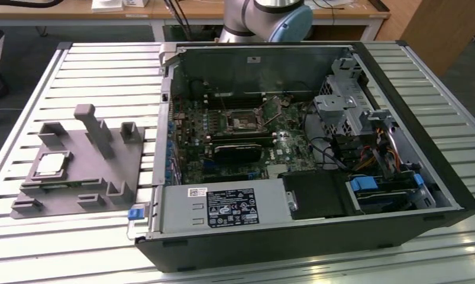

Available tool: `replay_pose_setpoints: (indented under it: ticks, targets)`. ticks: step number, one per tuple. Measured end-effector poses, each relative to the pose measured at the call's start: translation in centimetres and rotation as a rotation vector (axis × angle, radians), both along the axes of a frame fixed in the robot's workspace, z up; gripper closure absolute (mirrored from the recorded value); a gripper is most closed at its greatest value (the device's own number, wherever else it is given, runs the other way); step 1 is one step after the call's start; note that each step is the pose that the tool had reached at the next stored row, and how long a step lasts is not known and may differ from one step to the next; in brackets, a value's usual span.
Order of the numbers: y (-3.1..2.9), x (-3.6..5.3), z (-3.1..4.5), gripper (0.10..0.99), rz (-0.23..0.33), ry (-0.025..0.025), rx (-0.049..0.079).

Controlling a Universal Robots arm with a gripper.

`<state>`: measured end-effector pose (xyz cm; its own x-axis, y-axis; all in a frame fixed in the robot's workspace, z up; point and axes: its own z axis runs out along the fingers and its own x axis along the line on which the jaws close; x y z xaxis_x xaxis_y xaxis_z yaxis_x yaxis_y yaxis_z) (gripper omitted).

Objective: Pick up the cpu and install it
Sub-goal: 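Reach for the cpu, then pick up the cpu and move it towards the insertion slot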

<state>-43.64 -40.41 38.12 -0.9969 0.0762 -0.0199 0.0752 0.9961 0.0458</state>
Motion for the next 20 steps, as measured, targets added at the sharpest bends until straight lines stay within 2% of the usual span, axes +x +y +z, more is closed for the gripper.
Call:
replay_pose_setpoints:
  ticks: [4, 14, 20]
  targets:
    - [0.00, -0.59, -0.06, 0.980, 0.000, 0.0000, 0.000]
    - [0.00, -0.62, -0.43, 0.980, 0.000, 0.0008, -0.001]
    - [-0.02, -0.62, -1.25, 0.980, 0.000, 0.0009, -0.001]
